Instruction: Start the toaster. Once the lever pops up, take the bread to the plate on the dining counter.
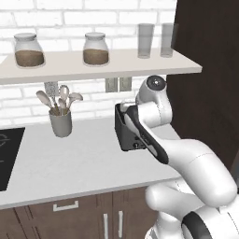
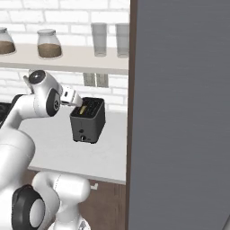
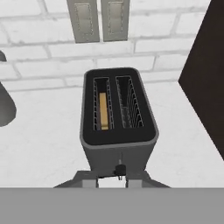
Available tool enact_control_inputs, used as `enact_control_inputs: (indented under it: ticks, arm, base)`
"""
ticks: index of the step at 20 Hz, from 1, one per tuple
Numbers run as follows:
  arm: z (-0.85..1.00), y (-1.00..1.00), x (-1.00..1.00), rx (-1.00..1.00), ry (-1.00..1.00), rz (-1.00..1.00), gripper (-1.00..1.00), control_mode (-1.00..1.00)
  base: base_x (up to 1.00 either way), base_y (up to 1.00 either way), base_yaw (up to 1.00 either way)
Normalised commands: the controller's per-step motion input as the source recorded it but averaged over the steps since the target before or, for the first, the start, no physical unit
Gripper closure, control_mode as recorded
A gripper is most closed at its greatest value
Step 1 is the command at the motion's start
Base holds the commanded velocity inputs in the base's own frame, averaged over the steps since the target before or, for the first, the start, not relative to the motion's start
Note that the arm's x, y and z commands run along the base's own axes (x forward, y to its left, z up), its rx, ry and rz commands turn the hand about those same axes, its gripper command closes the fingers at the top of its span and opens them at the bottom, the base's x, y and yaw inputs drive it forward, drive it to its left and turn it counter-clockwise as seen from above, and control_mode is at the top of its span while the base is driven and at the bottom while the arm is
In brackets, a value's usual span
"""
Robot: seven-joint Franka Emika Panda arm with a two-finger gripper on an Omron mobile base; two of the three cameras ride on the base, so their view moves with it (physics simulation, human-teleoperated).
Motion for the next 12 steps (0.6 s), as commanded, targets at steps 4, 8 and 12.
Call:
enact_control_inputs:
  ticks: [4,8,12]
  arm:
    - [0.11,0.0,-0.12,-0.02,-0.11,0.03,-1.0,-1.0]
    - [0.02,0.0,-0.21,-0.09,-0.14,0.06,-1.0,-1.0]
    - [-0.1,-0.01,-0.08,-0.07,-0.05,0.04,-1.0,-1.0]
  base:
    - [0.0,0.0,0.0]
    - [0.0,0.0,0.0]
    - [0.0,0.0,0.0]
